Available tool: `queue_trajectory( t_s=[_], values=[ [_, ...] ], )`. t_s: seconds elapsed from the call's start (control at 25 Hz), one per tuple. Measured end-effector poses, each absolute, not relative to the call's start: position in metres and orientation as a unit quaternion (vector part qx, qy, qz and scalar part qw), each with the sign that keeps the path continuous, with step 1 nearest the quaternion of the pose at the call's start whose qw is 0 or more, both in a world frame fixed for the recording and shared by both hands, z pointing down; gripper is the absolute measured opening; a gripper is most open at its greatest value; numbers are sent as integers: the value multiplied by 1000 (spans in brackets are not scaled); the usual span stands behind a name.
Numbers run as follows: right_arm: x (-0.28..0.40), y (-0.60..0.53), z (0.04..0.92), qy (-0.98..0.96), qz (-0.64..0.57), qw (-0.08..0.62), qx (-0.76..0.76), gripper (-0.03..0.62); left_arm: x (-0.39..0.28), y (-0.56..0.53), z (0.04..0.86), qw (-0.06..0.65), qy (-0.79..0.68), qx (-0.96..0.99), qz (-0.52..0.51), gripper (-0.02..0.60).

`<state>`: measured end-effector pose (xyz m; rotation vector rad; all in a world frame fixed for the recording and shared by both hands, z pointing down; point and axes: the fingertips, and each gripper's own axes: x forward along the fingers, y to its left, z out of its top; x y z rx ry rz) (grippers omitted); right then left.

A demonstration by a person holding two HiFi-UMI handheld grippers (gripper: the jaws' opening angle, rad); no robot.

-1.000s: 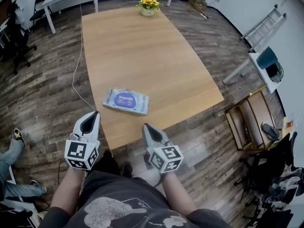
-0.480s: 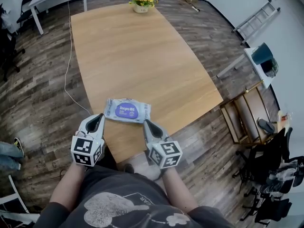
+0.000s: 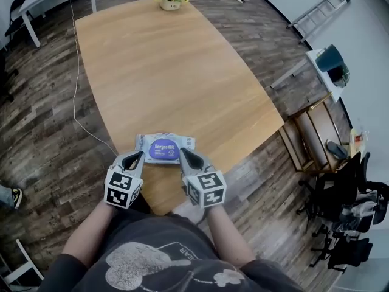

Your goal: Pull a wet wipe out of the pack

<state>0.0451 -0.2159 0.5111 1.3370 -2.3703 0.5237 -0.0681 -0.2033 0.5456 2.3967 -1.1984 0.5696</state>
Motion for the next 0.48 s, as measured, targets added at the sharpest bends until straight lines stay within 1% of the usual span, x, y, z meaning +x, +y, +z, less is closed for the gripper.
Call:
queue_trajectory(
  t_s=[0.08,0.12,0.48],
  values=[
    [44,-219,516,-835,185,201,479,2,-62,-201,557,208,-403,863,223,18],
    [44,-220,518,-832,185,207,481,23,-59,-200,563,213,-392,864,231,18],
    [44,-229,522,-825,182,240,479,25,-56,-202,586,236,-373,861,253,18]
  ],
)
